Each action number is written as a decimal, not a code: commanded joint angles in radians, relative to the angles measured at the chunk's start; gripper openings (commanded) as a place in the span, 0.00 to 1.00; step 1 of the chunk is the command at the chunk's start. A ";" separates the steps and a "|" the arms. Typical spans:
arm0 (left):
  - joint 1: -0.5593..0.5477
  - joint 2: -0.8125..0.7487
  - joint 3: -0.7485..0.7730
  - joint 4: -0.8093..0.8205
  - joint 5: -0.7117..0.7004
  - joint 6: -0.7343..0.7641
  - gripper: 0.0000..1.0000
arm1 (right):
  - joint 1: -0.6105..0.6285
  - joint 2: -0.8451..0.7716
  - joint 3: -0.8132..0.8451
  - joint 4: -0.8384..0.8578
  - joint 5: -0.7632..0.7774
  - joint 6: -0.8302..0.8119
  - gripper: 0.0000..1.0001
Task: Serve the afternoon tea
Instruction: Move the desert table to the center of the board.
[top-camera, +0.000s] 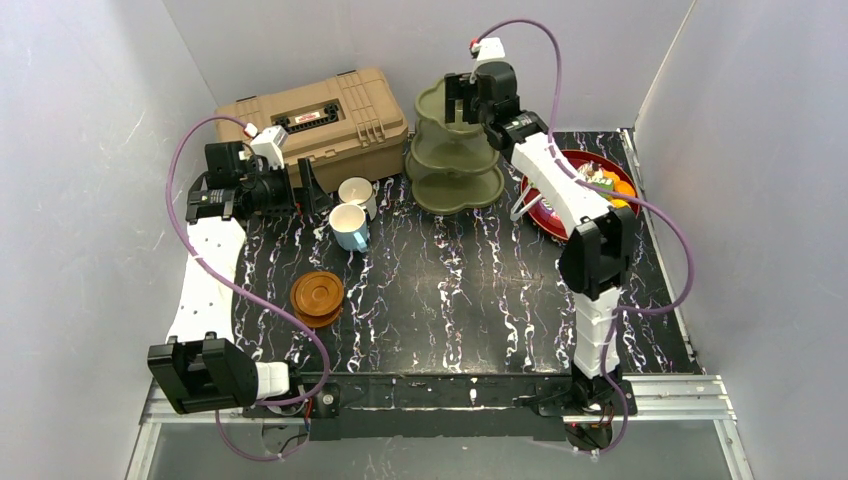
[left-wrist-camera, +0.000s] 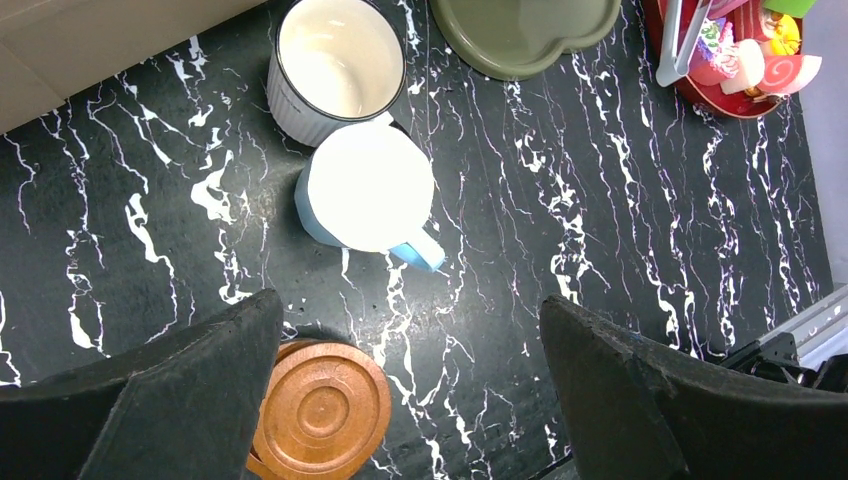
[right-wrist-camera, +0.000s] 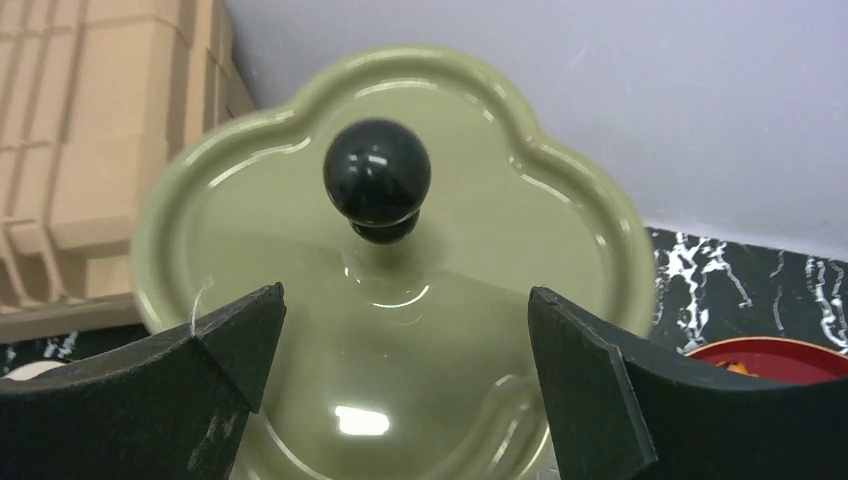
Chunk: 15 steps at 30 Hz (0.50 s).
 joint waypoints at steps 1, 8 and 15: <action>0.003 -0.019 0.041 -0.032 0.007 0.010 0.99 | 0.005 0.058 0.064 0.065 -0.014 -0.026 1.00; 0.004 -0.029 0.047 -0.047 0.009 0.021 0.99 | 0.005 0.102 0.072 0.165 -0.009 -0.028 0.80; 0.003 -0.050 0.005 -0.047 0.001 0.033 0.99 | 0.003 0.107 0.081 0.238 0.006 -0.044 0.81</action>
